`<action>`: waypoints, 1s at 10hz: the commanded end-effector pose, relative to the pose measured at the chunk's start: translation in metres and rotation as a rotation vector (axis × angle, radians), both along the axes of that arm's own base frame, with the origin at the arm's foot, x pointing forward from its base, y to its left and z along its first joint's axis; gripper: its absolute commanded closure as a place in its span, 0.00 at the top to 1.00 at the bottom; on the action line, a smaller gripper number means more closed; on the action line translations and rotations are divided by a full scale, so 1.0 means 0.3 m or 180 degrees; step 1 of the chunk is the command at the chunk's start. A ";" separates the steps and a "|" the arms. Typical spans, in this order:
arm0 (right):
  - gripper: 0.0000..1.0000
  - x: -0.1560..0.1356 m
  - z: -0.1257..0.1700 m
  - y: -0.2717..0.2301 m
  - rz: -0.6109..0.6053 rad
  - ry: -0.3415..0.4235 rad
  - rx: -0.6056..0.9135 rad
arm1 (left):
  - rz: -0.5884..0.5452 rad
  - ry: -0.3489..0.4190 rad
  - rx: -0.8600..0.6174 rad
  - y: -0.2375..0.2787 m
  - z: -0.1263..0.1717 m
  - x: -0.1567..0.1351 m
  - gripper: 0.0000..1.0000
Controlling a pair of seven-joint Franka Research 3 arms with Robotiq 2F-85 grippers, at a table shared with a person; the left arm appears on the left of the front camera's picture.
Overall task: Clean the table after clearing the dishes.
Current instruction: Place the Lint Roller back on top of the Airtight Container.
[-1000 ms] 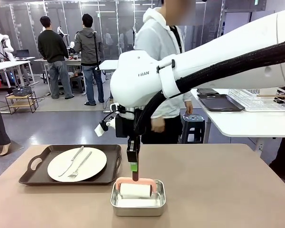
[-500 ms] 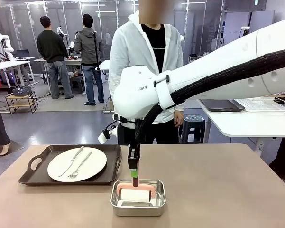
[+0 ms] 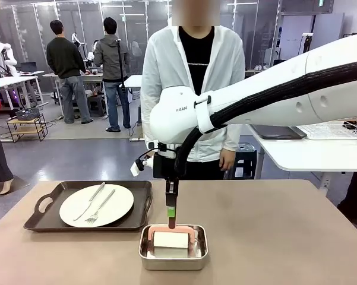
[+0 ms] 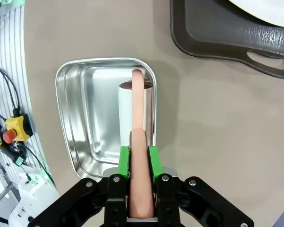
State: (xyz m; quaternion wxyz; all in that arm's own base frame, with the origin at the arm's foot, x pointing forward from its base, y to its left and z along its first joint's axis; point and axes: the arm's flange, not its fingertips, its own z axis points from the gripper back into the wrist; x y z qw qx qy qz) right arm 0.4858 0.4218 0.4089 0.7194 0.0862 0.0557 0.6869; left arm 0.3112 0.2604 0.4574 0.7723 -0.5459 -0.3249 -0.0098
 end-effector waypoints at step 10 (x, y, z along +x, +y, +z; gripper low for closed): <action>1.00 0.099 -0.012 -0.007 -0.0106 0.0126 -0.0054 | 0.0008 -0.0034 -0.0016 0.006 0.007 -0.006 1.00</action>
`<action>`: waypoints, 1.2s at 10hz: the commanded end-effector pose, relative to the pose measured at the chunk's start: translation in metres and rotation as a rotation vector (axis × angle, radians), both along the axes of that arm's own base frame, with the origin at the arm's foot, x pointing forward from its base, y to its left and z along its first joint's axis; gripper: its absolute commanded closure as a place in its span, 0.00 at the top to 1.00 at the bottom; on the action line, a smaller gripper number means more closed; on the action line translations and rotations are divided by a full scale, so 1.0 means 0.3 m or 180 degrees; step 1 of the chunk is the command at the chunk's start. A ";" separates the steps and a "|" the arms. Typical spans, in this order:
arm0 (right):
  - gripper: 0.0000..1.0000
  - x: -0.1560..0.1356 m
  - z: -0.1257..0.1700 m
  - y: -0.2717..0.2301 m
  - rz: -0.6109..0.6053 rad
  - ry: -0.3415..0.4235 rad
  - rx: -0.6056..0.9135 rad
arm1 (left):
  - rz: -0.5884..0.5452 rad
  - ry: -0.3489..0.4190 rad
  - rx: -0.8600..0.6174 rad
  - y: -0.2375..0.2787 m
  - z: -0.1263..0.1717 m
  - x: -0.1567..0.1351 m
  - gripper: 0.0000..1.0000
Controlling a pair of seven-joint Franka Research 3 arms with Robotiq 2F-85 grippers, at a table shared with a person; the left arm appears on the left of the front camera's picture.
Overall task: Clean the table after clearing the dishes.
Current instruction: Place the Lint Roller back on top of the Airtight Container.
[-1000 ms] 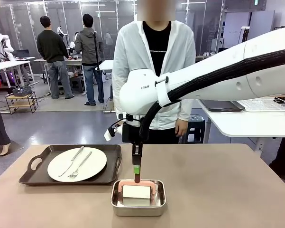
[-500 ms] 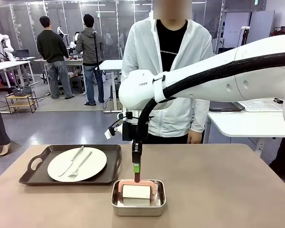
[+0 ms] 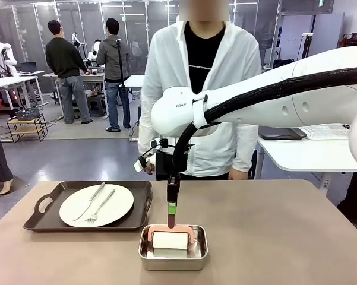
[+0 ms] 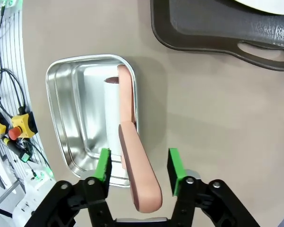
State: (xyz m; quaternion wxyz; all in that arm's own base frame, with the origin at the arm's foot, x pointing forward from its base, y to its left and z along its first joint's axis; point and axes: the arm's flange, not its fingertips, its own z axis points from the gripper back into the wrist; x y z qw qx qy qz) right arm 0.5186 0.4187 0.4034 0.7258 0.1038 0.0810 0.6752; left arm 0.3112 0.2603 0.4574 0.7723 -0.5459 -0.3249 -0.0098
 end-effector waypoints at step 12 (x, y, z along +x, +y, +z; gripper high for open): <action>1.00 0.015 0.039 0.011 -0.0016 -0.0097 0.0076 | 0.0008 -0.0034 -0.0016 0.006 0.007 -0.006 1.00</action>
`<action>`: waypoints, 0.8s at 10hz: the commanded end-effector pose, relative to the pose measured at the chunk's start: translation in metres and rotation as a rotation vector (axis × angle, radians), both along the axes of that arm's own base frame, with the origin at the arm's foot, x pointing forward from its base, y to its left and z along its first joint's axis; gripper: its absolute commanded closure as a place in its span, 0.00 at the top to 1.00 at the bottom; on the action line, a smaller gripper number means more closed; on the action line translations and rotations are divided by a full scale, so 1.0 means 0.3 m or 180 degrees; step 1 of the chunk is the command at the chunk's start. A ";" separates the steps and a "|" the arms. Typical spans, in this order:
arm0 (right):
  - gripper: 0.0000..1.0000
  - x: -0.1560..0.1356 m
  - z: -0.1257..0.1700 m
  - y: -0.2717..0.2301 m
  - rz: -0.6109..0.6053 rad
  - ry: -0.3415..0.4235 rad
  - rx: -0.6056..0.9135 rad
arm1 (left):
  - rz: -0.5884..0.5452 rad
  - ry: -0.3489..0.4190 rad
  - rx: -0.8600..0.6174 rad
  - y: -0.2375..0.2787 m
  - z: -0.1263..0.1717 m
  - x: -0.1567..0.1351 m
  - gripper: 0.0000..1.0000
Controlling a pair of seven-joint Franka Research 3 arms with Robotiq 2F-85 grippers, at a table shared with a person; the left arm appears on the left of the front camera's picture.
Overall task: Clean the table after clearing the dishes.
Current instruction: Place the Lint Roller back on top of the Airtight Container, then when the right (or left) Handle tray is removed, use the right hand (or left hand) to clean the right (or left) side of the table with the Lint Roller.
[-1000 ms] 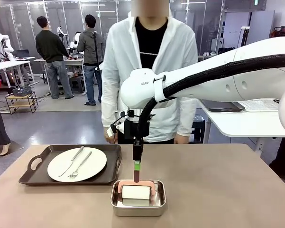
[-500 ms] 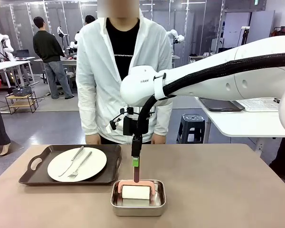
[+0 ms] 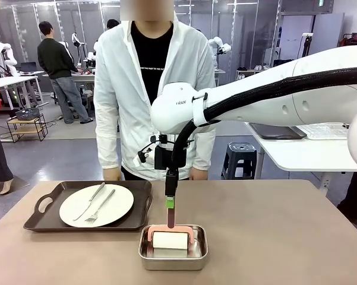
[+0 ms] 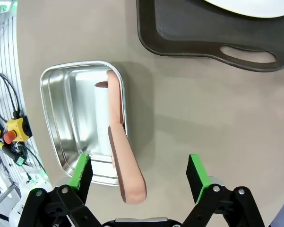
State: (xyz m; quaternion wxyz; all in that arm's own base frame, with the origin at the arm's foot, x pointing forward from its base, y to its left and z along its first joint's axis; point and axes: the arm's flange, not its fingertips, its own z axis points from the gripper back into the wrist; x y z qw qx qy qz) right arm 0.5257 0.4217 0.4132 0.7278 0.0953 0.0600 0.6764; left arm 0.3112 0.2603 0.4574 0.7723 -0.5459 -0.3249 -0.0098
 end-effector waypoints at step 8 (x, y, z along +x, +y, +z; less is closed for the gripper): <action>1.00 -0.009 0.006 0.001 -0.0002 0.0039 0.0026 | 0.0008 -0.0034 -0.0016 0.006 0.007 -0.006 1.00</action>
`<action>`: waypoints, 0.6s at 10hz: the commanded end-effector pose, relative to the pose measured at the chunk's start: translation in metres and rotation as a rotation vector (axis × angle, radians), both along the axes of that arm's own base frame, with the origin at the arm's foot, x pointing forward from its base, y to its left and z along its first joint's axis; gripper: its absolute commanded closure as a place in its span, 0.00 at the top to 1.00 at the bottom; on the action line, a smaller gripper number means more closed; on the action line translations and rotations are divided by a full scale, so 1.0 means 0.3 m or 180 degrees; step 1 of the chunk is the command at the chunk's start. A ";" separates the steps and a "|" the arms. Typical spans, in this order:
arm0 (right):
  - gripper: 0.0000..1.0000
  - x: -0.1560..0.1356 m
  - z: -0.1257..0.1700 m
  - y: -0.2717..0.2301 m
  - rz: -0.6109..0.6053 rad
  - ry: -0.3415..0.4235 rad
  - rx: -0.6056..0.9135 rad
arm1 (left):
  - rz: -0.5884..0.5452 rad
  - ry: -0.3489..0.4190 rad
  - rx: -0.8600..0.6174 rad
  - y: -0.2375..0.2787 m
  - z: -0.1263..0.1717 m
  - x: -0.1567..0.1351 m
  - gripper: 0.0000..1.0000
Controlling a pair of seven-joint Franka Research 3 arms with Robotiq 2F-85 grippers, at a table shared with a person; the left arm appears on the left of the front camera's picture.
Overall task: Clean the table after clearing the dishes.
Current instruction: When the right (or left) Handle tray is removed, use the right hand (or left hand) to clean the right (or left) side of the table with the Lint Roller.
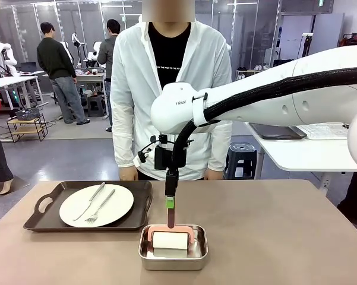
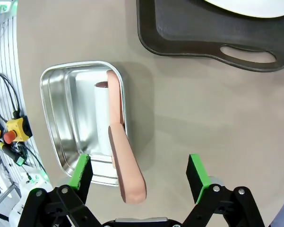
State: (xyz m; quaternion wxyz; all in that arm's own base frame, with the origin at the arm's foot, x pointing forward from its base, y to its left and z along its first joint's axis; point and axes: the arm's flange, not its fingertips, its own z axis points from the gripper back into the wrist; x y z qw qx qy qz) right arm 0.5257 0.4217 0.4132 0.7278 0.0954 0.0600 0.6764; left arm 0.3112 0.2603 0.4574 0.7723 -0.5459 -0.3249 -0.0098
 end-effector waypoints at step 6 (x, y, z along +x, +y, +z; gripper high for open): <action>1.00 -0.006 0.178 -0.159 -0.0768 0.0071 0.0798 | 0.0008 -0.0034 -0.0016 0.006 0.007 -0.006 1.00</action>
